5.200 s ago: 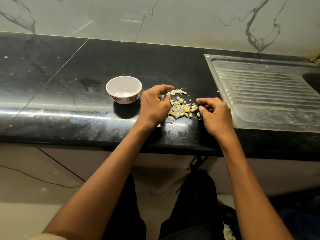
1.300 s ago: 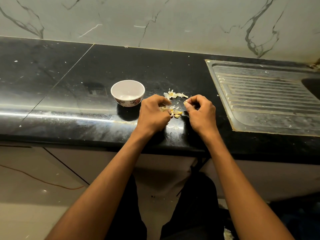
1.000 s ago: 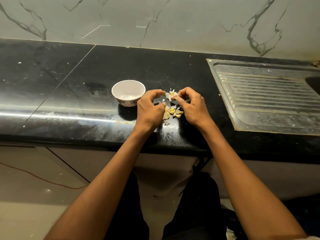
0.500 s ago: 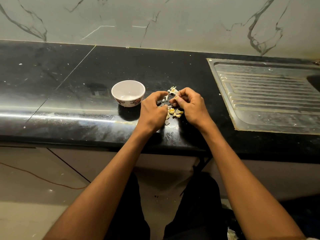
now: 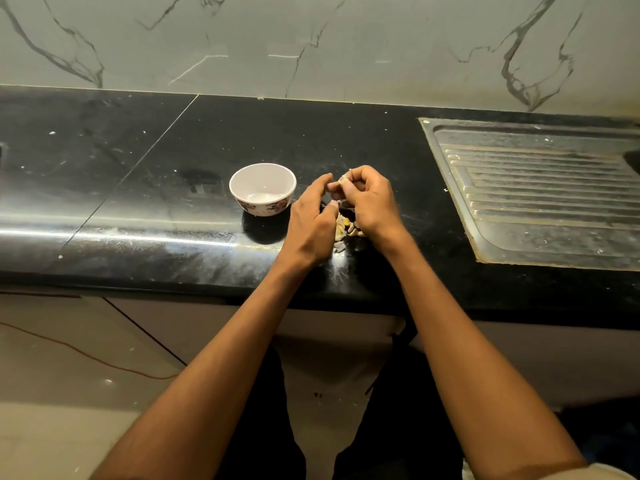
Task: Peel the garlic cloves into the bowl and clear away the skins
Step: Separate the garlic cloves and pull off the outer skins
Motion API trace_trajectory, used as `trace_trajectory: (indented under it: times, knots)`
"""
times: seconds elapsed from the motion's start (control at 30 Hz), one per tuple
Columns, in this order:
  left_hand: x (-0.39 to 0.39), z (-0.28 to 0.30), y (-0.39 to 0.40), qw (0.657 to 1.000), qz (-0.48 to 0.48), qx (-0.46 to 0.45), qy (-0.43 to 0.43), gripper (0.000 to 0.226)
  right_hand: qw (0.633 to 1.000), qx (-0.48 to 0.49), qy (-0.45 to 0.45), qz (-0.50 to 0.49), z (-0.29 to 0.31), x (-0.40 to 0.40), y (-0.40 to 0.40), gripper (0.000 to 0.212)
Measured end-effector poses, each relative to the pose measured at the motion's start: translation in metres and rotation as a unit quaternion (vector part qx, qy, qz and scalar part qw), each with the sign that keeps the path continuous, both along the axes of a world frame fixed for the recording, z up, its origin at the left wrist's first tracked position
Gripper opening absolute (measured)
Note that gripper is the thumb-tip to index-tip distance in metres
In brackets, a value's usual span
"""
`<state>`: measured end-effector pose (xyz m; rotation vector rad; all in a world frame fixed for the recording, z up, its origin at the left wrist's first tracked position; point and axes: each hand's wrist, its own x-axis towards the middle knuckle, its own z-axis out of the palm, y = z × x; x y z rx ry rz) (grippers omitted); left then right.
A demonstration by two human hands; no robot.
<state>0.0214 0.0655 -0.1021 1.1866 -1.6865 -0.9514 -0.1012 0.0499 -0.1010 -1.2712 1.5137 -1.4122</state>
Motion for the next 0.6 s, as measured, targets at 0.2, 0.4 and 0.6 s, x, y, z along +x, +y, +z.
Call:
trace_trajectory:
  times: [0.2, 0.4, 0.6]
  knots:
    - [-0.001, -0.003, -0.004, 0.999, 0.006, -0.005, -0.031, 0.061, 0.993, 0.032, 0.111, -0.03, 0.001, -0.003, -0.012, 0.01]
    - [-0.001, -0.003, -0.002, 0.998, 0.006, -0.042, -0.048, 0.059, 0.983, -0.071, 0.105, -0.136, -0.002, -0.023, 0.003, 0.015]
    - [-0.001, -0.006, -0.003, 0.989, 0.027, -0.14, -0.034, 0.046, 0.987, -0.113, 0.062, -0.092, -0.009, -0.046, 0.021, 0.007]
